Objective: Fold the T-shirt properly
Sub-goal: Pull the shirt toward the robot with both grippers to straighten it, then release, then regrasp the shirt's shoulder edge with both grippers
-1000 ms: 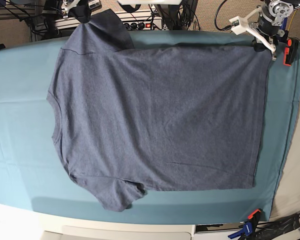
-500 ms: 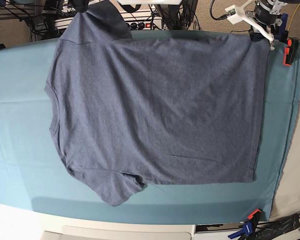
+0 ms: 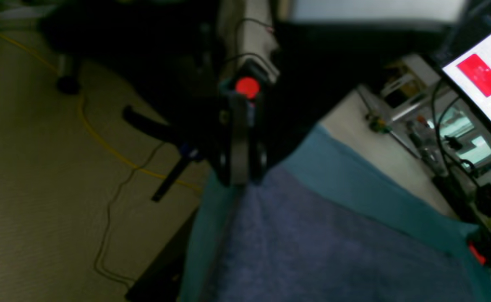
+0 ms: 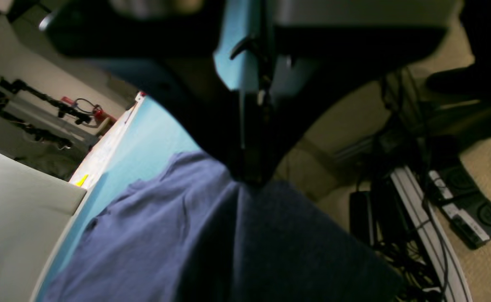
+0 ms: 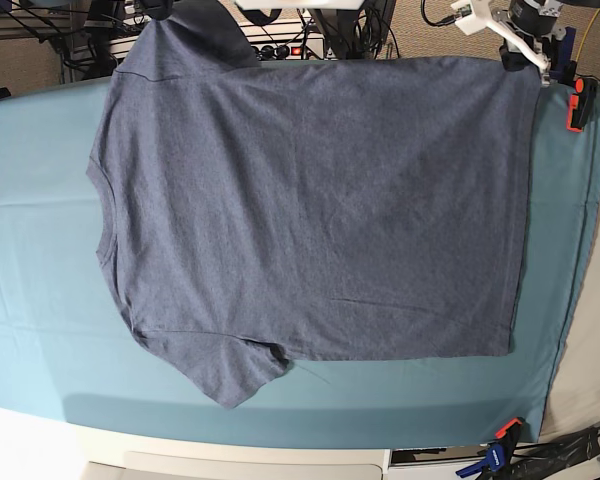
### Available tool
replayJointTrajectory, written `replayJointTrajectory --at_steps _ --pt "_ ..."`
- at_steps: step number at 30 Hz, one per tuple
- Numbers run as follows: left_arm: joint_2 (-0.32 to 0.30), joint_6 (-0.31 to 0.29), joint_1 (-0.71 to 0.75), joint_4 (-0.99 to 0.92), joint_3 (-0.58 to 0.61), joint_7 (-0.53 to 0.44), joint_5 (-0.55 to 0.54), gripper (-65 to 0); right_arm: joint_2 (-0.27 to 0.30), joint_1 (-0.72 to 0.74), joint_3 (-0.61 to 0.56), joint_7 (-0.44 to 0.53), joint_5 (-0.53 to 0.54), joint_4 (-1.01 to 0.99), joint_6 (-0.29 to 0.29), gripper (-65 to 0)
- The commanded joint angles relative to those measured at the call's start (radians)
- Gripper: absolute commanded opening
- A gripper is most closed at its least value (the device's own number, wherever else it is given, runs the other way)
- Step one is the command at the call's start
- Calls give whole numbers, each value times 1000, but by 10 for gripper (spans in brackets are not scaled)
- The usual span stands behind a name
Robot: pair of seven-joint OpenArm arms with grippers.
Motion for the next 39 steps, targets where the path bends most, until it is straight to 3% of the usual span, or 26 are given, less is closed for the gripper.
replayJointTrajectory --at_steps 1,11,19,27,39 --pt "-16 23 9 15 -2 -14 20 -650 3 4 -2 2 -23 15 -14 -650" --pt "-16 32 -52 15 -10 -42 26 -650 -30 277 -2 57 72 15 1 -650" --pt "-29 24 -163 15 -10 -81 -39 -650 -96 536 -2 137 278 15 147 -650" --pt "-30 -3 -269 15 -10 -116 -138 -650 -177 744 18 177 422 7 233 -650" --pt "-30 -53 -373 -8 -10 -144 -232 -650 -286 888 70 224 456 -238 247 -650"
